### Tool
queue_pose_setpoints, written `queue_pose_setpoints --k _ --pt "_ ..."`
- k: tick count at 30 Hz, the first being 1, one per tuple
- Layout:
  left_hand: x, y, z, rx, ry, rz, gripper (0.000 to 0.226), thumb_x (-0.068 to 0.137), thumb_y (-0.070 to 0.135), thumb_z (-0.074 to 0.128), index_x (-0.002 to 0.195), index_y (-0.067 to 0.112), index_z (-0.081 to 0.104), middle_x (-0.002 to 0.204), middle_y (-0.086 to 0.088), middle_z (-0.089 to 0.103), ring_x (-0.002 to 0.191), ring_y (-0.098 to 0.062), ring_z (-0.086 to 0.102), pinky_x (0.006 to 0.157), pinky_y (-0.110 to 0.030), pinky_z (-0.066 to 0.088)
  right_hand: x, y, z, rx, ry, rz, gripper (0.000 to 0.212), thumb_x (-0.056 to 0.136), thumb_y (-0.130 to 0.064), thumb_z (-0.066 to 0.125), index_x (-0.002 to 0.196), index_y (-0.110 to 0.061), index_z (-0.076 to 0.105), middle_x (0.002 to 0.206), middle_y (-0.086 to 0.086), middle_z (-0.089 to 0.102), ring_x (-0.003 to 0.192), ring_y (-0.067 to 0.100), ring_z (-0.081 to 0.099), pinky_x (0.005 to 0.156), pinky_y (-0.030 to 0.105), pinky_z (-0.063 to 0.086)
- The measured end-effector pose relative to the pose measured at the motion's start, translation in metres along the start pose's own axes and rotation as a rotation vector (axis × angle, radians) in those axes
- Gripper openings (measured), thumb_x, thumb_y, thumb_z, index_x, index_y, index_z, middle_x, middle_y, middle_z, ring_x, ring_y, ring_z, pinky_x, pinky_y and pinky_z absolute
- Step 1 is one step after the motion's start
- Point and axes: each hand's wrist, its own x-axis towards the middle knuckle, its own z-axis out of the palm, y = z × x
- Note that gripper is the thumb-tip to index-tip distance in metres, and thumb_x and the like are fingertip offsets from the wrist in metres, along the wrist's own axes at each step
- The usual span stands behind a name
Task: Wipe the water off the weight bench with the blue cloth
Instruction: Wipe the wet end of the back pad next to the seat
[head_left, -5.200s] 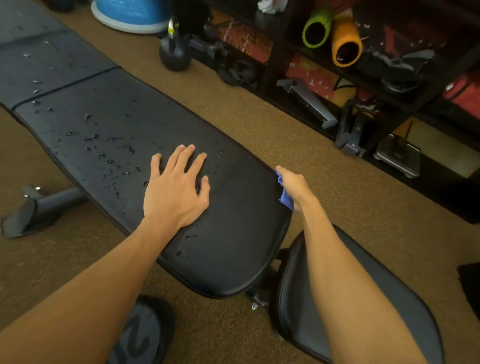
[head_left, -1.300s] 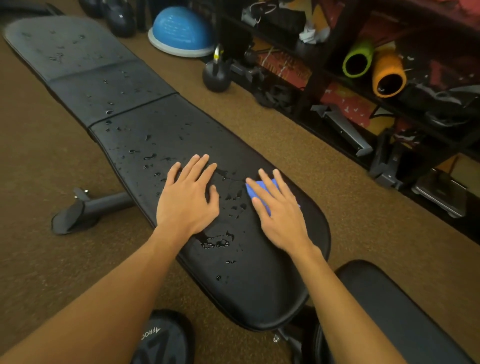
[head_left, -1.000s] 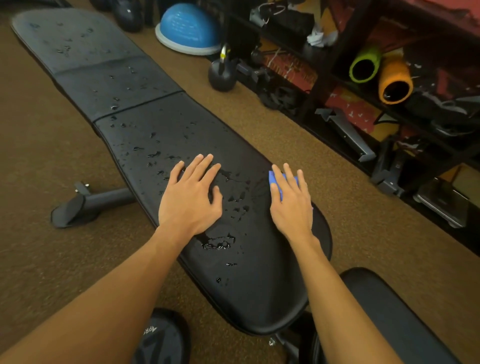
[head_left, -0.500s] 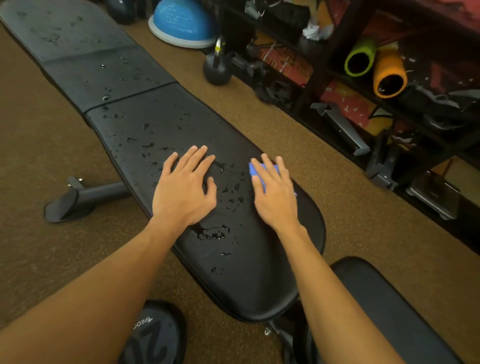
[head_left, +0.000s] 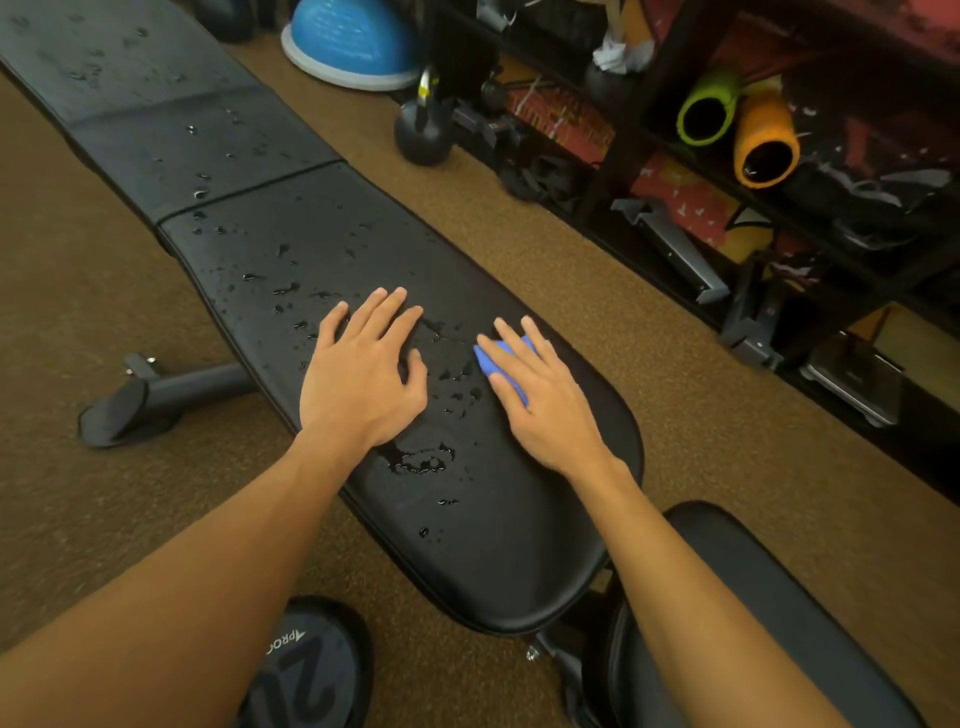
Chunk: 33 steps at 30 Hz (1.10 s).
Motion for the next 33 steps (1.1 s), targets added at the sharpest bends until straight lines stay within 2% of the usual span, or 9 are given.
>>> queue_pose_setpoints --k 6,11,14,18,20,24,26,30,33 --pt "0.0 0.001 0.0 -0.002 0.007 -0.002 0.057 0.103 0.044 0.039 0.154 0.025 0.052 0.168 0.002 0.04 0.159 -0.014 0.027 0.13 -0.047 0.018 0.027 0.006 0.001 -0.001 0.101 0.273 0.048 0.116 -0.039 0.035 0.163 -0.032 0.04 0.175 -0.006 0.023 0.165 0.019 0.005 0.133 0.047 0.016" --pt "0.0 0.0 0.001 0.008 0.011 -0.004 0.056 0.103 0.043 0.04 0.154 0.024 0.052 0.168 0.002 0.04 0.159 -0.013 0.028 0.13 -0.047 0.019 0.012 -0.013 0.005 -0.029 -0.003 -0.048 0.047 0.116 -0.04 0.037 0.163 -0.035 0.04 0.174 -0.013 0.026 0.164 0.009 0.004 0.132 0.031 0.007" --pt "0.0 0.001 0.0 0.003 0.018 -0.009 0.055 0.103 0.043 0.041 0.154 0.025 0.053 0.168 0.003 0.04 0.159 -0.013 0.028 0.13 -0.047 0.019 -0.001 0.01 -0.003 -0.026 0.064 0.015 0.045 0.115 -0.039 0.042 0.159 -0.034 0.047 0.172 -0.011 0.033 0.163 0.007 0.011 0.129 0.02 0.006" --pt "0.0 0.001 0.001 -0.003 0.033 -0.004 0.054 0.103 0.042 0.041 0.153 0.024 0.054 0.167 0.003 0.042 0.158 -0.013 0.029 0.129 -0.048 0.02 0.037 0.005 0.0 -0.011 0.129 0.282 0.047 0.116 -0.036 0.037 0.161 -0.029 0.044 0.173 -0.003 0.03 0.164 0.02 0.013 0.133 0.039 0.013" --pt "0.001 0.001 0.0 -0.004 0.029 -0.005 0.055 0.103 0.042 0.041 0.153 0.024 0.054 0.167 0.002 0.042 0.158 -0.014 0.029 0.129 -0.048 0.02 0.045 -0.01 0.005 0.0 0.094 0.188 0.048 0.116 -0.036 0.037 0.162 -0.028 0.043 0.174 -0.003 0.029 0.164 0.019 0.011 0.133 0.042 0.013" --pt "0.001 0.001 0.0 0.003 0.018 -0.006 0.055 0.103 0.042 0.042 0.153 0.024 0.053 0.167 0.002 0.041 0.159 -0.014 0.029 0.129 -0.048 0.02 0.013 -0.005 0.001 0.011 -0.019 -0.096 0.046 0.116 -0.037 0.041 0.162 -0.032 0.043 0.173 -0.012 0.028 0.163 0.007 0.007 0.132 0.031 0.009" --pt "0.0 0.001 -0.001 0.003 0.014 -0.009 0.055 0.103 0.042 0.043 0.154 0.024 0.053 0.168 0.002 0.041 0.159 -0.014 0.028 0.129 -0.048 0.02 0.007 0.01 -0.004 0.012 0.029 -0.046 0.046 0.115 -0.037 0.042 0.161 -0.032 0.045 0.172 -0.012 0.03 0.163 0.008 0.009 0.132 0.03 0.013" --pt "0.0 0.002 -0.001 0.002 0.016 -0.01 0.054 0.103 0.042 0.041 0.154 0.024 0.053 0.167 0.002 0.041 0.159 -0.014 0.029 0.129 -0.048 0.02 0.048 0.003 0.002 -0.013 0.103 0.233 0.049 0.116 -0.038 0.034 0.163 -0.028 0.041 0.175 -0.003 0.026 0.164 0.02 0.009 0.133 0.045 0.015" --pt "0.0 0.002 0.0 0.003 0.017 -0.01 0.054 0.104 0.042 0.041 0.154 0.025 0.052 0.167 0.002 0.041 0.158 -0.014 0.029 0.13 -0.047 0.02 0.06 -0.016 0.008 -0.021 0.05 0.1 0.049 0.116 -0.038 0.033 0.164 -0.028 0.038 0.176 -0.003 0.023 0.165 0.019 0.006 0.134 0.041 0.008"
